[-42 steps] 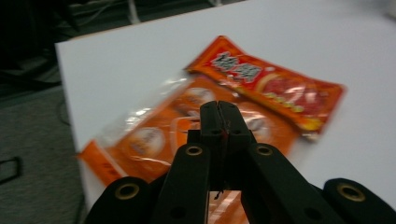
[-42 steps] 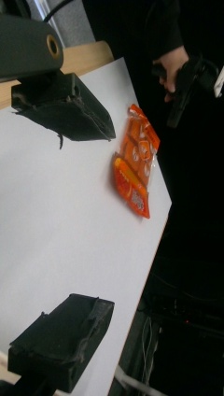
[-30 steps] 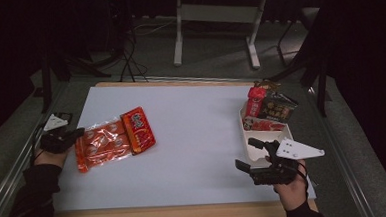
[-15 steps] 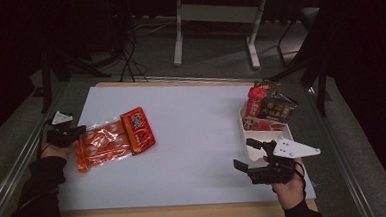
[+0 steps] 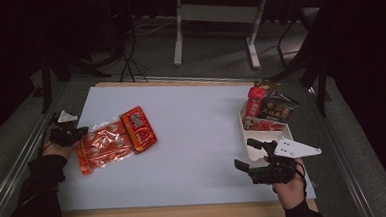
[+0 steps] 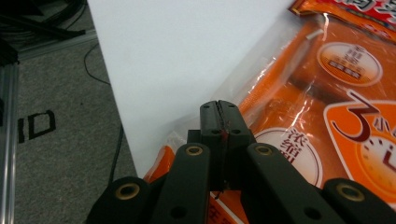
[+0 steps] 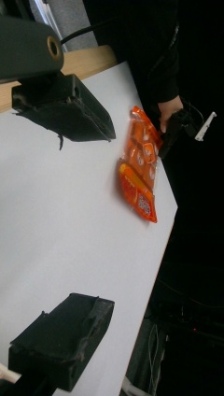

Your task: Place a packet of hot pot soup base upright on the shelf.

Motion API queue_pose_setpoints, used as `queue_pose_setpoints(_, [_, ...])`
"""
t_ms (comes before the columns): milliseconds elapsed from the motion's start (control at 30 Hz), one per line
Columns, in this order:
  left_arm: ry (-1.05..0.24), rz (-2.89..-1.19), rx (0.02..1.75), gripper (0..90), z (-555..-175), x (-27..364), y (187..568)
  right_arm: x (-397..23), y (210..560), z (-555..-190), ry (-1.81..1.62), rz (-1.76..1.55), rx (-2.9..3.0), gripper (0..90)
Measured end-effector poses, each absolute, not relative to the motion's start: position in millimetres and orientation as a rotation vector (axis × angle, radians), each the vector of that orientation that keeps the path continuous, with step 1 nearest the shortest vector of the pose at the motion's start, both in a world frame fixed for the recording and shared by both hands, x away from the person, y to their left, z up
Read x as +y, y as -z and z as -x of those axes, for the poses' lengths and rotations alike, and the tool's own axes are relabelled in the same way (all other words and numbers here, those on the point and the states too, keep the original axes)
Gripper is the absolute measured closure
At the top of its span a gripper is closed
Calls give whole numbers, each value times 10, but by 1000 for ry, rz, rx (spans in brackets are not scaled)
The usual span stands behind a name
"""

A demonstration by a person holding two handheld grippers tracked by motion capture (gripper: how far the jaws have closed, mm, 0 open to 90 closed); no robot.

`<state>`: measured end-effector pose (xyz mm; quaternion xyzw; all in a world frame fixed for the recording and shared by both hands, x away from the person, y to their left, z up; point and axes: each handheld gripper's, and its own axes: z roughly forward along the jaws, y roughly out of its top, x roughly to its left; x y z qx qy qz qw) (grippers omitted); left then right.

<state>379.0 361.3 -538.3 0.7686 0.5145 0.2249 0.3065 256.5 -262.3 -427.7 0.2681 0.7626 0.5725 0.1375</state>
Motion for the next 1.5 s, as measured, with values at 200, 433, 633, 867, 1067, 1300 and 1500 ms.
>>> queue_pose_setpoints(200, [-560,-2070,1320,900,-3667,3531,5367,-2620,4258,-2552,-1655,-766,2204,152])
queue_pose_setpoints(433, [-513,-2068,1282,900,-3505,3421,5375,-2615,4246,-2540,-1657,-760,2202,152])
queue_pose_setpoints(633, [-456,-2088,1239,900,-3378,3285,5371,-2597,4256,-2539,-1655,-762,2215,152])
queue_pose_setpoints(867, [-405,-2120,1184,900,-3263,3103,5360,-2595,4262,-2541,-1651,-756,2221,152])
queue_pose_setpoints(1067, [-346,-2129,1139,900,-3179,2956,5365,-2605,4263,-2544,-1656,-760,2220,152])
queue_pose_setpoints(1300, [-318,-2174,1074,900,-3128,2812,5348,-2605,4263,-2539,-1653,-753,2225,152])
queue_pose_setpoints(1500, [-351,-2163,1098,899,-3185,2866,5318,-2604,4263,-2540,-1656,-753,2228,152])
